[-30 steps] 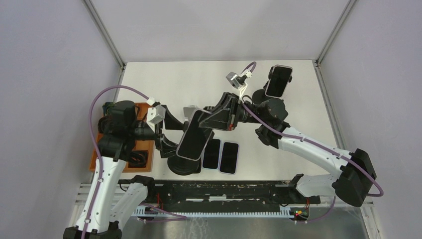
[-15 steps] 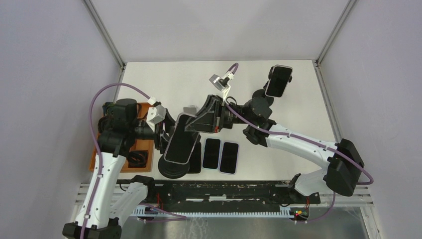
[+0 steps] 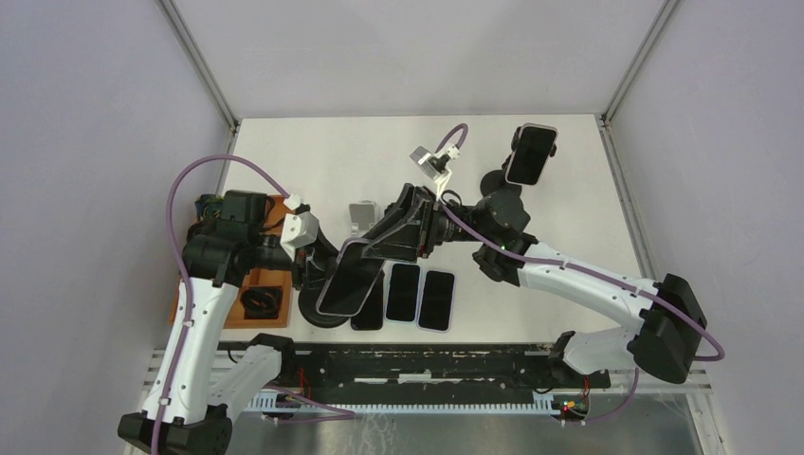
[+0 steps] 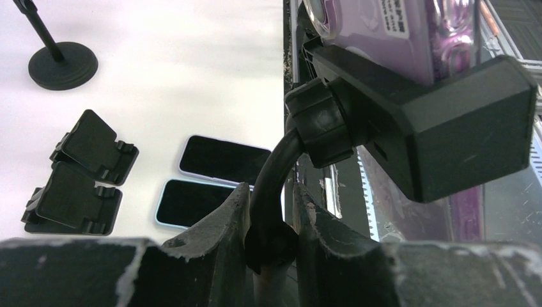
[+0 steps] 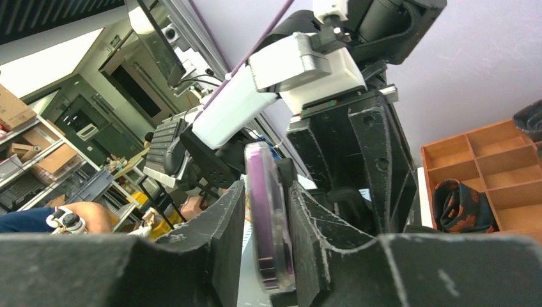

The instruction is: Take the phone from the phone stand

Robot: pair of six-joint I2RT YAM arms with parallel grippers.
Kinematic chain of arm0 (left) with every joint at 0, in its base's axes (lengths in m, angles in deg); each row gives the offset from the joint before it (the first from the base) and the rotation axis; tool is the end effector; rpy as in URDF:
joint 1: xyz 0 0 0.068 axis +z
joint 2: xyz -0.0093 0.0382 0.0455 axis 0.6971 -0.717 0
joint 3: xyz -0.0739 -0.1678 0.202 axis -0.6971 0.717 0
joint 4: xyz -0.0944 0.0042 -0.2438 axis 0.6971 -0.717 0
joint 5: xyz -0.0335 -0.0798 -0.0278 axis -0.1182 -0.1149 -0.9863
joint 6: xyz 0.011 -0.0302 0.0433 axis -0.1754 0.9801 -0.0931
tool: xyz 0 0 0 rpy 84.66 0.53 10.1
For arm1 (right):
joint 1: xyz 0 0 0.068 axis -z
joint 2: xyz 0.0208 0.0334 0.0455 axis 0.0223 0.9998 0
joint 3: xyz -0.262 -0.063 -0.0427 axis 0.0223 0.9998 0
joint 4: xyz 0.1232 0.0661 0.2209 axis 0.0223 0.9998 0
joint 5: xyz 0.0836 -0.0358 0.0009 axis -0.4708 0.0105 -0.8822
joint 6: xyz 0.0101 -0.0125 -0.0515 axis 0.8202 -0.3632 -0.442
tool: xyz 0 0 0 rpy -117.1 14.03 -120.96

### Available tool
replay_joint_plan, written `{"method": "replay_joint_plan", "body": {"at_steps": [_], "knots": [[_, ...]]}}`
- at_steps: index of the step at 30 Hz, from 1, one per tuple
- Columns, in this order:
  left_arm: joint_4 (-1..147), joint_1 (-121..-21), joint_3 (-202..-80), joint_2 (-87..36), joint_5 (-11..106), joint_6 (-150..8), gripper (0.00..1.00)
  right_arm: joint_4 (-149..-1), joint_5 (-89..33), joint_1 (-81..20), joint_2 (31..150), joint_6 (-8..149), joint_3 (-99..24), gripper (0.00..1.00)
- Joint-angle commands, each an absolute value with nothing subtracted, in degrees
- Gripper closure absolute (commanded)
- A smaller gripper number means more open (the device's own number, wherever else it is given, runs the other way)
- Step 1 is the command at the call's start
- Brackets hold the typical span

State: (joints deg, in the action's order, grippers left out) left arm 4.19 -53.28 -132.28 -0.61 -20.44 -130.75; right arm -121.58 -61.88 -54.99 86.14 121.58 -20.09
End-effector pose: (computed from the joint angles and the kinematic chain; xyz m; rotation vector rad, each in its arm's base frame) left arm 0.1193 -0.0540 0.3645 1.3163 1.4126 -1.1730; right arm 0.1588 0.2562 0.3953 -0.7634 1.3171 2.0305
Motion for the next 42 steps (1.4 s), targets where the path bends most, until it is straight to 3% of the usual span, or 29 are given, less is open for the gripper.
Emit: {"method": "replay_joint_plan", "body": {"at_steps": [1,8,12,26,33,42], "knots": [[3.58,-53.25,-136.81,-0.37,-24.64,-134.03,0.91,-126.96,-60.84,-54.82,82.72,122.18,-17.31,0.58],[3.58,-53.25,-138.73,-1.43,-24.74,-134.04,0.97,-131.47,-62.26,-55.73,81.12,123.5,-12.47,0.48],[3.61,-53.25,-138.44,-1.74,-24.74,-133.93,0.97,-132.05,-62.22,-57.21,81.52,122.3,-13.17,0.48],[3.55,-53.25,-134.42,1.14,-22.64,-133.13,0.98,-132.97,-62.87,-59.63,89.29,121.96,-20.19,0.66],[-1.73,-53.25,-133.46,1.22,-18.15,-138.45,0.98,-128.69,-64.6,-59.46,88.9,117.53,-22.6,1.0],[-8.79,-53.27,-131.01,1.81,-11.7,-151.1,0.98,-127.84,-62.02,-55.07,86.07,113.98,-26.08,1.0]]}}
